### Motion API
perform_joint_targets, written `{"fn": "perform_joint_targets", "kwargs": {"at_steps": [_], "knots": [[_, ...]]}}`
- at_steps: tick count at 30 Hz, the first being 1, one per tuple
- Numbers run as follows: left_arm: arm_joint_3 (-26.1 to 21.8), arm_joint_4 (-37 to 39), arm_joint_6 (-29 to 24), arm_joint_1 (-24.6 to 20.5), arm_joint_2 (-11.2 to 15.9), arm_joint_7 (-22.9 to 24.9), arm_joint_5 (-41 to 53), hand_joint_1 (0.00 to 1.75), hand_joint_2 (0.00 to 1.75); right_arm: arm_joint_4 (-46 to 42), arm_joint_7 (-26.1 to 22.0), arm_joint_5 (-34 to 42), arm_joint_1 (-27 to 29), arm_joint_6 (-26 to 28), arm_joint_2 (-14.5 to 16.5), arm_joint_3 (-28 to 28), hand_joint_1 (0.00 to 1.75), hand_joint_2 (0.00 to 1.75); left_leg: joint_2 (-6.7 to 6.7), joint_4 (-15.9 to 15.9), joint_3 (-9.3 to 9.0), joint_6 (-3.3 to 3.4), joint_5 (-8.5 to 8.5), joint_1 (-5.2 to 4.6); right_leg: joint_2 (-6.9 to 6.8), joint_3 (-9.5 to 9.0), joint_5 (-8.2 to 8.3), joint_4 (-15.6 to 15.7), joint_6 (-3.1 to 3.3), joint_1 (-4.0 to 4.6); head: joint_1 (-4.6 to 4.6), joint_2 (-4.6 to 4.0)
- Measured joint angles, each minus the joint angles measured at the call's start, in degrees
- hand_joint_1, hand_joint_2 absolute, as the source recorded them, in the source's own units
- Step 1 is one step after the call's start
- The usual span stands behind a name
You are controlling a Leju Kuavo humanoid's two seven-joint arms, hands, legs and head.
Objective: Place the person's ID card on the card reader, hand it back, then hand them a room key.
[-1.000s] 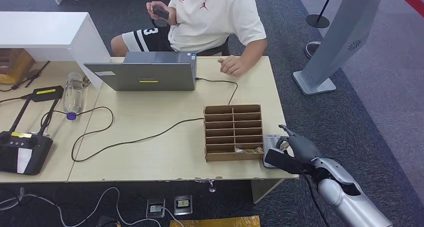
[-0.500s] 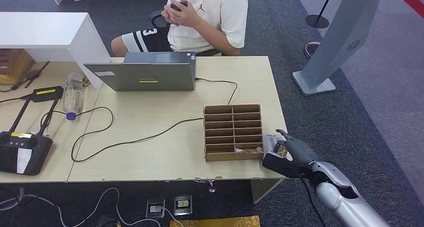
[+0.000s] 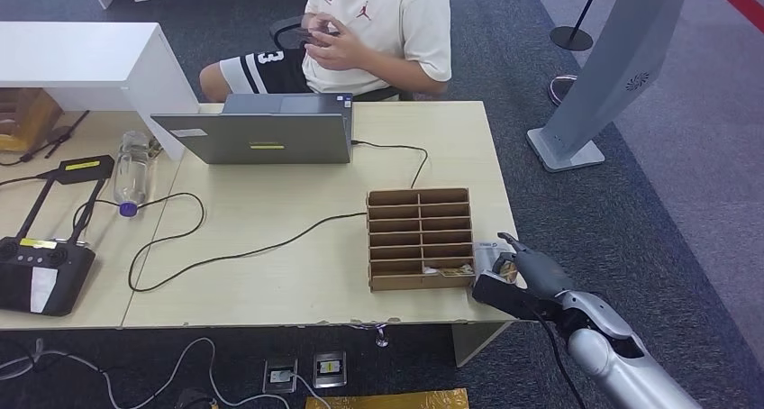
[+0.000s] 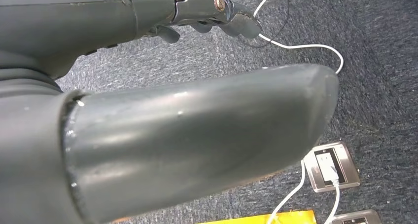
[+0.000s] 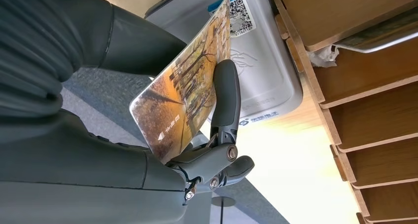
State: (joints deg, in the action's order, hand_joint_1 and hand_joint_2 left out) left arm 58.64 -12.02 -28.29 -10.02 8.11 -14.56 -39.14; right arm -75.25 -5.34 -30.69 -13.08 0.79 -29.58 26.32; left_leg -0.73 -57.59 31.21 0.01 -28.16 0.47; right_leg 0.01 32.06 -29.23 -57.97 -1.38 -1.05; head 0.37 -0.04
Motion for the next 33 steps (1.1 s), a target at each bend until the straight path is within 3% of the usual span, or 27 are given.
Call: {"fn": "perform_joint_targets", "kwargs": {"at_steps": [10, 22, 27, 33], "knots": [[0.0, -0.01, -0.66, -0.01, -0.08, -0.02, 0.26, 0.0, 0.0, 0.0, -1.63, -1.98, -5.27, -2.21, -1.69, -2.0, 1.75, 1.75, 0.02, -0.01, 0.02, 0.0, 0.01, -0.03, 0.01, 0.02, 0.05, 0.0, 0.0, -0.03, -0.02, 0.0], [0.0, -0.04, -1.74, -0.35, -0.66, -1.89, 1.58, 0.0, 0.0, 2.83, -9.69, -7.38, -27.43, -5.19, -4.25, -8.79, 1.75, 1.75, 0.09, -0.02, 0.11, 0.0, 0.04, -0.06, 0.05, 0.11, 0.13, -0.02, 0.0, -0.06, -0.02, 0.0], [0.0, -0.04, -1.3, -1.06, -0.96, -1.95, 2.85, 0.0, 0.0, 7.69, -12.51, -11.39, -36.49, -5.37, -2.98, -6.83, 1.75, 1.75, 0.07, -0.01, 0.19, 0.0, 0.04, -0.04, 0.02, 0.12, 0.13, -0.03, 0.0, -0.04, -0.01, 0.0], [0.19, -0.07, 0.57, -2.19, -1.07, -1.17, 4.79, 0.0, 0.0, 18.18, -16.36, -15.03, -44.84, -3.92, 1.8, -1.65, 1.75, 1.75, -0.01, -0.01, 0.21, -0.02, 0.09, 0.0, -0.02, 0.13, 0.14, -0.05, 0.0, 0.0, -0.02, 0.0]]}}
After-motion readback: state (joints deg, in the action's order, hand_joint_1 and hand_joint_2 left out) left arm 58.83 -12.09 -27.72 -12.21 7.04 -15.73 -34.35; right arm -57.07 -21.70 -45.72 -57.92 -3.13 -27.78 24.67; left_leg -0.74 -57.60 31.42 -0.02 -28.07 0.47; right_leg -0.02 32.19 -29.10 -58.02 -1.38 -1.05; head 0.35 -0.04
